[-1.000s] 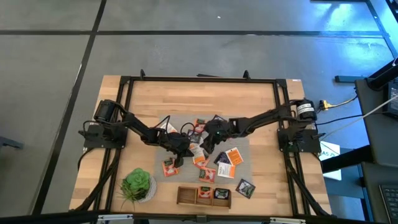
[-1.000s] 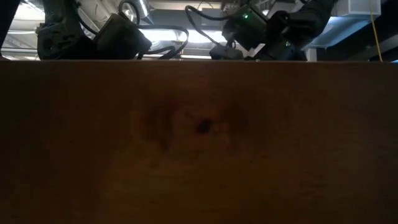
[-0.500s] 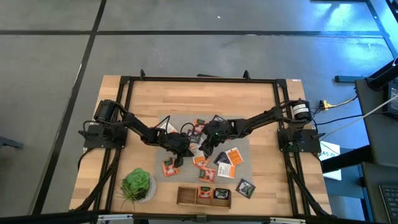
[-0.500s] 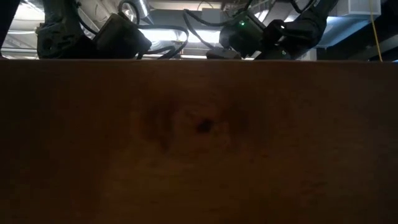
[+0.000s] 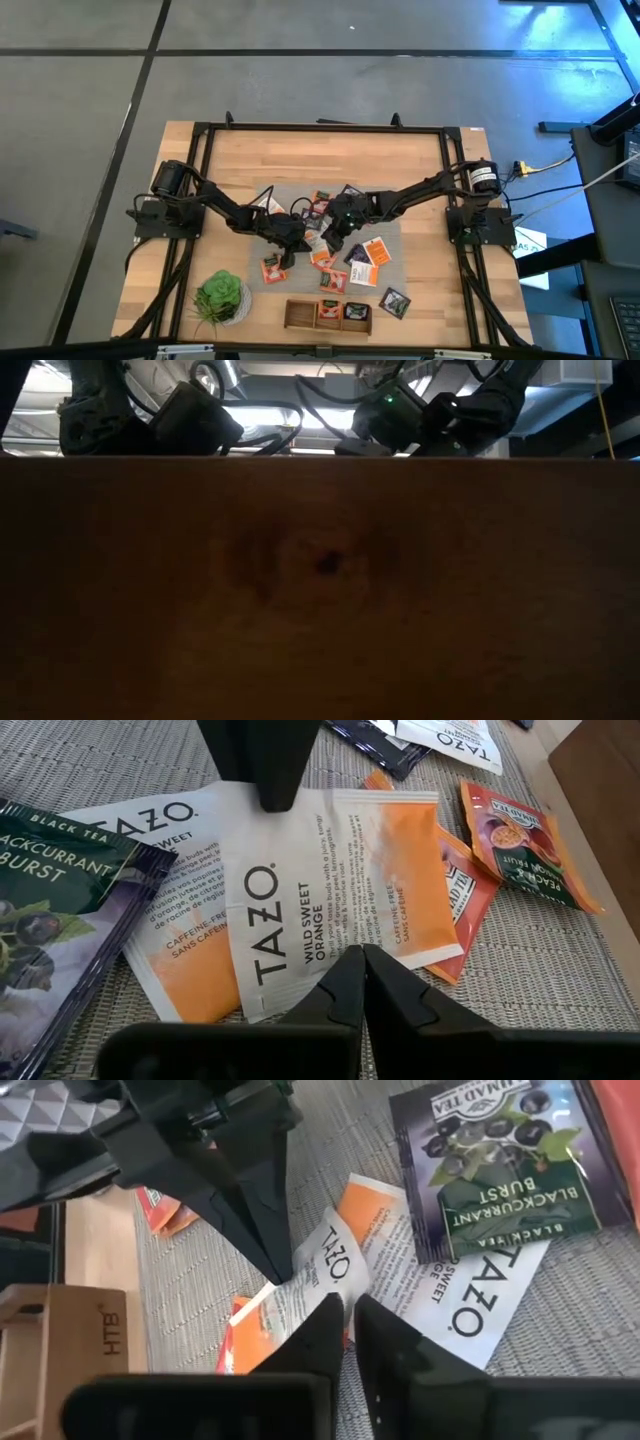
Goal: Pick & Place Tea
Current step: Put the white and orange tea bag into the left section of the wooden organizer
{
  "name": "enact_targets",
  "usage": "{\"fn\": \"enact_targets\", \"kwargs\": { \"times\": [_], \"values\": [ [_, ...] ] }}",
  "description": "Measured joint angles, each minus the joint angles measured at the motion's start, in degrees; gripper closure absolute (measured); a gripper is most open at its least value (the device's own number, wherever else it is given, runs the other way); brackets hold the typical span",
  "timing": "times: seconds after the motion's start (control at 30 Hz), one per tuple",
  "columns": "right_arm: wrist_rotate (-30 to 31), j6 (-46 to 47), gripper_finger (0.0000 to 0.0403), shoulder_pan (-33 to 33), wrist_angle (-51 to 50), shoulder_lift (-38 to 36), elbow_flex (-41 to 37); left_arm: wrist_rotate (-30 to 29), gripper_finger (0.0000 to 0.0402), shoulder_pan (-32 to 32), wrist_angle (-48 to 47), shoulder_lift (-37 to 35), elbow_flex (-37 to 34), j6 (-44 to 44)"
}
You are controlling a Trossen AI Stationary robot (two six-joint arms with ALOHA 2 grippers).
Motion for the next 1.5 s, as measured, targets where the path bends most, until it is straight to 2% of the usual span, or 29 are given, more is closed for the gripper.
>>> {"fn": "enact_targets", "kwargs": {
  "times": [0.13,0.37,0.53,0.77,0.93,1.23,1.5],
  "values": [
    [0.9,-3.0,0.0396,0.0,0.0,0.0,0.0,0.0,0.0394,0.0,0.2,0.0,0.0,0.0],
    [1.1,-5.1,0.0399,0.0,-0.2,0.0,0.0,1.5,0.0395,0.7,-0.8,-3.2,-0.2,1.4],
    [1.2,-6.9,0.0400,0.2,0.7,-0.2,0.0,5.5,0.0390,2.1,-6.1,-9.5,-0.2,3.5],
    [1.6,-11.7,0.0401,0.8,-0.3,-3.9,-0.1,2.3,0.0377,4.5,-15.9,-21.8,-0.1,5.3],
    [4.3,-15.8,0.0401,3.0,0.0,-7.4,-0.1,0.3,0.0345,6.1,-20.0,-26.7,-0.1,1.5],
    [7.2,-18.9,0.0402,4.5,0.5,-7.5,-0.1,2.9,0.0242,5.2,-19.0,-26.8,-0.1,0.6],
    [7.2,-21.7,0.0402,4.5,6.2,-7.5,-0.1,0.2,0.0220,2.7,-19.0,-26.8,-0.1,2.8]
  ]
}}
